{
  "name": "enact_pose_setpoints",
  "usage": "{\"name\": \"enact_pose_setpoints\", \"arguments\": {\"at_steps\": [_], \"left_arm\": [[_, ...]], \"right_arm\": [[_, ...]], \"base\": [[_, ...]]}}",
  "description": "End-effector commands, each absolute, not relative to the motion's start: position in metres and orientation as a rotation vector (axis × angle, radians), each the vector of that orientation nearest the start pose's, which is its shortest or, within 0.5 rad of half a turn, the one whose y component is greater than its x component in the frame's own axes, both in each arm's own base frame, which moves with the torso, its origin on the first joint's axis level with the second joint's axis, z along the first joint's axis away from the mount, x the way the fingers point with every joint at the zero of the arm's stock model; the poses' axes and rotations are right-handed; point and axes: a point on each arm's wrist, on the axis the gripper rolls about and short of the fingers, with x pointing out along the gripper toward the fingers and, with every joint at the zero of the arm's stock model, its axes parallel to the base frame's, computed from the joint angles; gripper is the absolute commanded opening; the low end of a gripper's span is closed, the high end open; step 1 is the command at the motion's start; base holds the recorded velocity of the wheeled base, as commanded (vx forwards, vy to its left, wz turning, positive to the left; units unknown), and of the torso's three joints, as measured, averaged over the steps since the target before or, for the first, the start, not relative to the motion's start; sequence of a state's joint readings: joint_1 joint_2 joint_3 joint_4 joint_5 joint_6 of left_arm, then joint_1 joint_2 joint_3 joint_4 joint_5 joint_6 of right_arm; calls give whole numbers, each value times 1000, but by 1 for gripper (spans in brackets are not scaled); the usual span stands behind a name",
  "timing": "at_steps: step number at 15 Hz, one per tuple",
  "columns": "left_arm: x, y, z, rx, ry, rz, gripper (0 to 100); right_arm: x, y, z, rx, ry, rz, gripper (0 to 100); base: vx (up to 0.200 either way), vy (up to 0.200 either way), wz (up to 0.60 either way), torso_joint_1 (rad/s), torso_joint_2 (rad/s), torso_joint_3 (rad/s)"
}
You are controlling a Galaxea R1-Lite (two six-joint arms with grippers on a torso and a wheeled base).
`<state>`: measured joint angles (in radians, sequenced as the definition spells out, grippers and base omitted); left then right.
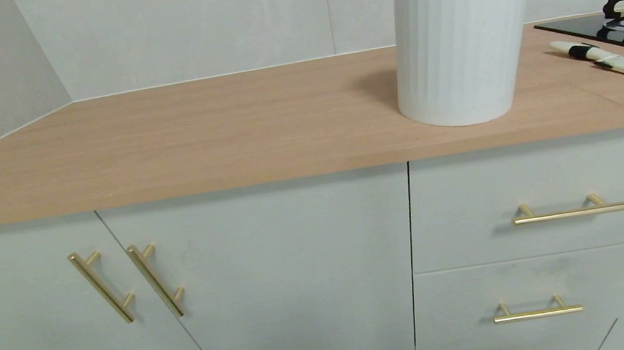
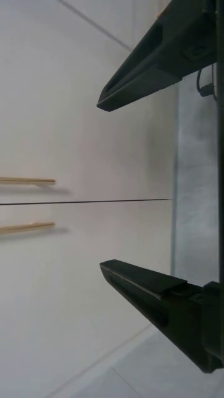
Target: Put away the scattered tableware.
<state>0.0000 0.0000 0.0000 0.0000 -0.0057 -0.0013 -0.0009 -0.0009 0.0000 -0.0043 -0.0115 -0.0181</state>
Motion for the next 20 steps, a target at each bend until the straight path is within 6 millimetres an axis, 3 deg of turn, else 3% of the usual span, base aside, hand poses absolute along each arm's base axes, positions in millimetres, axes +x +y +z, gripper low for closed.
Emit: {"name": "enact_pose_setpoints", "arguments": {"at_steps": [1, 5, 8, 20], "left_arm": [[-23, 0, 76, -2, 2, -6, 100], [-23, 0, 76, -2, 2, -6, 100], [-23, 0, 76, -2, 2, -6, 100], [-23, 0, 76, -2, 2, -8, 100]], "right_arm": [[-23, 0, 76, -18, -3, -14, 100], [-23, 0, 76, -18, -3, -12, 100], [-23, 0, 76, -18, -3, -12, 100], [-23, 0, 76, -18, -3, -12, 100]], "base": [[0, 0, 0, 0, 0, 0], [0, 0, 0, 0, 0, 0], [0, 0, -600, 2, -1, -1], [0, 0, 0, 0, 0, 0]]}}
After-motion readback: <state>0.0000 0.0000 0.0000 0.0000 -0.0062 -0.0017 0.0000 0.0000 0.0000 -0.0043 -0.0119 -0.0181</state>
